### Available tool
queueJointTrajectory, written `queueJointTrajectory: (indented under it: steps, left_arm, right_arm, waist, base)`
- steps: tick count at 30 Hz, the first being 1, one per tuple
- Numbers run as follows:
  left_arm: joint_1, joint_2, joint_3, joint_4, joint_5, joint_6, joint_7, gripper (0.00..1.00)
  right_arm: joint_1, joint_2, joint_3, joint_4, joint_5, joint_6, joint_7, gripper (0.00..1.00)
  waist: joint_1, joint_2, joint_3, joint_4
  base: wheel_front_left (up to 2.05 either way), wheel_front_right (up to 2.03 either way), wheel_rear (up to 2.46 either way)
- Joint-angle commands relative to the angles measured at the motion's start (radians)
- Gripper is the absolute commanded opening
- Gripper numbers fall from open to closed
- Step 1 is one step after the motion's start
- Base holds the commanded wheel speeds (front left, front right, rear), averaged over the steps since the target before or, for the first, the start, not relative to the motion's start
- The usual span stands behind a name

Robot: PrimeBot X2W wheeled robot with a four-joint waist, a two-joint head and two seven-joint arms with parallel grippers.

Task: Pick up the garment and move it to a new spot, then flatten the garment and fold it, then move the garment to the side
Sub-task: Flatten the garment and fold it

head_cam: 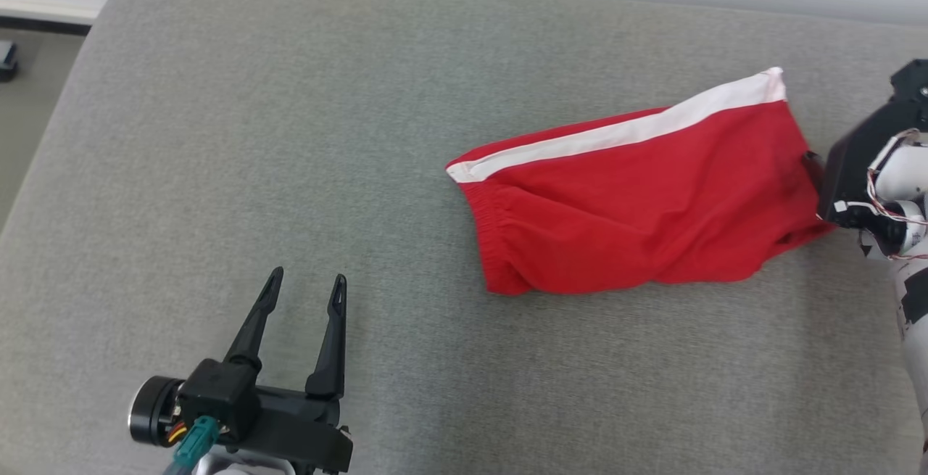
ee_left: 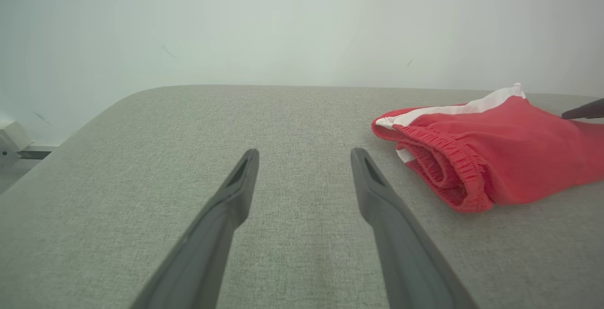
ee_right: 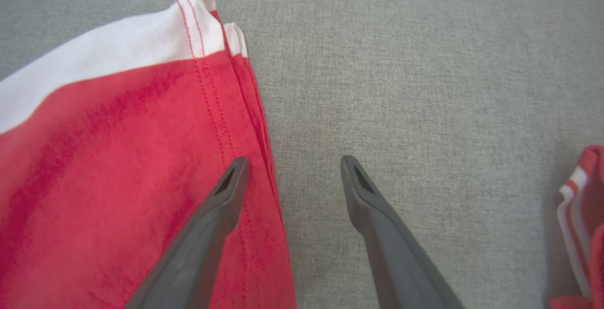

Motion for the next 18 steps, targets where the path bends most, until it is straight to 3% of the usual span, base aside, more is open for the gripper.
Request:
queueJointTrajectory:
  steps: [1, 11, 12, 14, 18]
  left_arm:
    - [0.020, -0.011, 0.017, -0.010, 0.011, -0.005, -0.002, 1.00]
    - [0.056, -0.048, 0.074, -0.006, 0.037, -0.043, -0.003, 1.00]
    - [0.060, -0.052, 0.076, -0.003, 0.040, -0.046, -0.003, 1.00]
    - [0.063, -0.062, 0.083, -0.001, 0.042, -0.055, -0.003, 1.00]
    - [0.066, -0.075, 0.088, 0.016, 0.046, -0.074, -0.003, 1.00]
  right_arm:
    - [0.017, 0.013, -0.033, 0.004, -0.023, -0.003, 0.000, 1.00]
    - [0.072, 0.102, -0.075, -0.007, -0.097, 0.000, 0.125, 1.00]
    - [0.078, 0.105, -0.073, -0.014, -0.097, 0.001, 0.138, 0.89]
    - [0.093, 0.108, -0.068, -0.036, -0.097, 0.001, 0.152, 0.00]
    - [0.120, 0.071, -0.083, -0.096, -0.132, -0.002, 0.132, 0.00]
  waist:
    - [0.0001, 0.0000, 0.021, 0.031]
    - [0.0001, 0.0000, 0.034, 0.047]
    - [0.0001, 0.0000, 0.032, 0.046]
    - [0.0001, 0.0000, 0.031, 0.044]
    - [0.0001, 0.0000, 0.023, 0.036]
  base:
    - [0.00, 0.00, 0.00]
    - [0.00, 0.00, 0.00]
    - [0.00, 0.00, 0.00]
    - [0.00, 0.00, 0.00]
    - [0.00, 0.00, 0.00]
